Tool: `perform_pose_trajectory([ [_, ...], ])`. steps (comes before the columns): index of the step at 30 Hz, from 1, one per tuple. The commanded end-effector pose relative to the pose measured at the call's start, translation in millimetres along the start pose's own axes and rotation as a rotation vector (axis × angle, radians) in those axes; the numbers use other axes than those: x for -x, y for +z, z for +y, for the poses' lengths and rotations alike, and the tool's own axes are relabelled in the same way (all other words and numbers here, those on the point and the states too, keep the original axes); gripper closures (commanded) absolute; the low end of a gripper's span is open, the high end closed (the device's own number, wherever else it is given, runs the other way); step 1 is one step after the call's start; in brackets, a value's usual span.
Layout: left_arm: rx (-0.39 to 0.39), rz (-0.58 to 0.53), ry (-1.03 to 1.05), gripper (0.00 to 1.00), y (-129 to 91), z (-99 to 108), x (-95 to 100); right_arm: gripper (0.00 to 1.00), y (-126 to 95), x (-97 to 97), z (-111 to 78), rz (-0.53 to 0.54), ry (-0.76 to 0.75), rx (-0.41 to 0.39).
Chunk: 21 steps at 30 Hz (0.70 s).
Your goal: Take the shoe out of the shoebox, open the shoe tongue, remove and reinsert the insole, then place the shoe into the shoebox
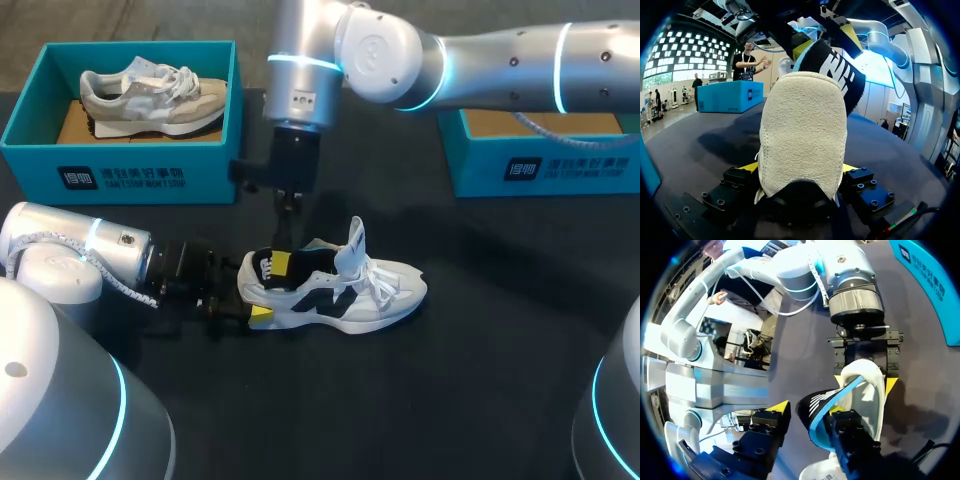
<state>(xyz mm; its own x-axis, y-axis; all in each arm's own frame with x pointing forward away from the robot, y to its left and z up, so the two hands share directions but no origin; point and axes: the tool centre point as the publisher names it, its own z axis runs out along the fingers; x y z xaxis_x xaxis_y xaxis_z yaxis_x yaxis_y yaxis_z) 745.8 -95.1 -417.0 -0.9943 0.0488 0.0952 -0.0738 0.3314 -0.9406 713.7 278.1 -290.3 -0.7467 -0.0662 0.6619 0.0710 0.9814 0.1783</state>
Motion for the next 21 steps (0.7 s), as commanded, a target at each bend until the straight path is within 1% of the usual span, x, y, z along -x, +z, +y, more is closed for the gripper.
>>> perform_pose_trajectory([
  [1, 0.000, 0.000, -0.001, 1.00, 0.5, 3.6, 0.4, 0.69, 2.1, 3.3, 2.1, 0.009, -0.002, -0.005],
  [2, 0.000, 0.000, -0.001, 1.00, 0.5, 3.6, 0.4, 0.74, 2.2, 3.5, 2.5, 0.011, -0.003, -0.006],
  [3, 0.000, 0.000, -0.001, 1.00, 0.5, 3.6, 0.4, 0.76, 2.2, 3.6, 2.6, 0.013, -0.003, -0.007],
  [4, 0.000, 0.000, -0.001, 1.00, 0.5, 3.6, 0.4, 0.84, 2.3, 3.7, 2.8, 0.014, -0.003, -0.008],
  [5, 0.000, 0.000, -0.001, 1.00, 0.5, 3.6, 0.4, 0.88, 2.2, 3.7, 2.8, 0.016, -0.002, -0.008],
  [7, 0.000, 0.000, -0.001, 1.00, 0.5, 3.6, 0.4, 1.00, 2.1, 3.7, 2.9, 0.023, 0.002, -0.012],
  [14, 0.000, 0.000, -0.001, 1.00, 0.5, 3.6, 0.4, 1.00, -2.1, 2.1, 3.5, 0.034, 0.003, -0.019],
  [21, 0.000, 0.000, -0.001, 1.00, 0.5, 3.6, 0.4, 1.00, -20.7, -6.0, 3.3, 0.012, -0.012, -0.012],
])
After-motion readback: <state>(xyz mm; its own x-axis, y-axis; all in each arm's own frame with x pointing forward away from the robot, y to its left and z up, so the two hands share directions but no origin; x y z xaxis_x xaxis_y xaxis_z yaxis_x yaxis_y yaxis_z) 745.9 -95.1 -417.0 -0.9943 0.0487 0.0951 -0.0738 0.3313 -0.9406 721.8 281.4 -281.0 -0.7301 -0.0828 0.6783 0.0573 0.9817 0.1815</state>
